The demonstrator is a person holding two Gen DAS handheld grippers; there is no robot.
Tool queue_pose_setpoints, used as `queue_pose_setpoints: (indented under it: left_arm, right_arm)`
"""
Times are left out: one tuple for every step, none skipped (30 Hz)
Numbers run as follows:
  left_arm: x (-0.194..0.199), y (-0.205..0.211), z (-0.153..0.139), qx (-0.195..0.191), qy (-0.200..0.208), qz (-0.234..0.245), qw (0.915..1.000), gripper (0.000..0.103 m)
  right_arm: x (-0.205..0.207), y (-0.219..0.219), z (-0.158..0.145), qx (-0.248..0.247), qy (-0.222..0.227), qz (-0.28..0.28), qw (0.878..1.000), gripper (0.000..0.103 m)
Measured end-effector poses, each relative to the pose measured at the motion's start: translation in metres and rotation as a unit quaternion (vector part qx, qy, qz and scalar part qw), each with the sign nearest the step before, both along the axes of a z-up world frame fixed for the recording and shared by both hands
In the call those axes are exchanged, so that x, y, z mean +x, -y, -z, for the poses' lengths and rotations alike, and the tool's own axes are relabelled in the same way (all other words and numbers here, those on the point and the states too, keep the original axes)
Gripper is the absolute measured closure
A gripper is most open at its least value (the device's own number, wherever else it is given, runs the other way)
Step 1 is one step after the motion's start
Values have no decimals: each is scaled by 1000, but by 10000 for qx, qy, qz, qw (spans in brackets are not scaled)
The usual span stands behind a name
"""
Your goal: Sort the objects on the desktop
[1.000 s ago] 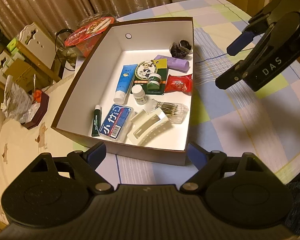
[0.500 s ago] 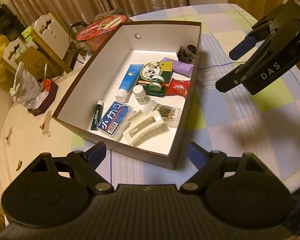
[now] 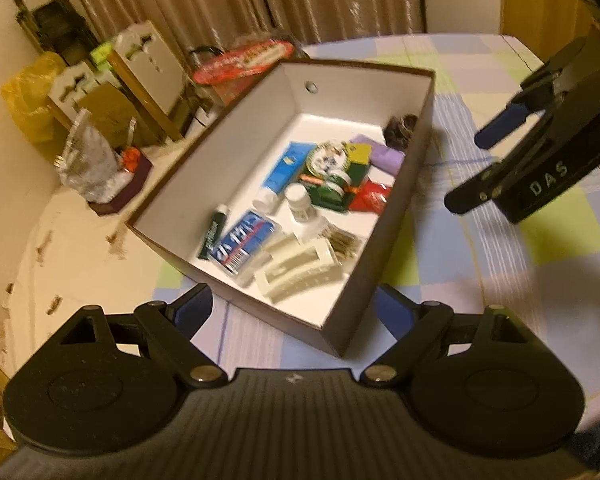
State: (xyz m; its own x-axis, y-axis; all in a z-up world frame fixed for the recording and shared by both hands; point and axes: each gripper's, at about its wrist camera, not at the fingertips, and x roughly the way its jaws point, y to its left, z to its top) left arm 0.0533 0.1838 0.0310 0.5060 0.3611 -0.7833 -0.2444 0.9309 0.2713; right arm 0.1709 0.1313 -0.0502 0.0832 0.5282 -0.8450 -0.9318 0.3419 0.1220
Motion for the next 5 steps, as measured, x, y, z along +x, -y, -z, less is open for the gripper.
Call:
queue_pose_setpoints:
  left_arm:
    - [0, 0, -1, -6, 33, -40, 10000, 17]
    - [-1, -1, -3, -12, 69, -109, 9999, 17]
    - [-1, -2, -5, 3, 88, -167, 9998, 17]
    - [-2, -2, -6, 25, 88, -207, 9997, 17]
    - [-3, -2, -7, 40, 69, -242, 9997, 17]
  right_arm:
    - [1, 0, 0, 15, -3, -20, 10000, 26]
    - [1, 0, -1, 30, -7, -42, 10000, 26]
    - [1, -1, -2, 42, -8, -63, 10000, 26]
    - [1, -1, -2, 57, -2, -89, 9999, 26]
    - [0, -1, -3, 68, 8, -108, 9999, 26]
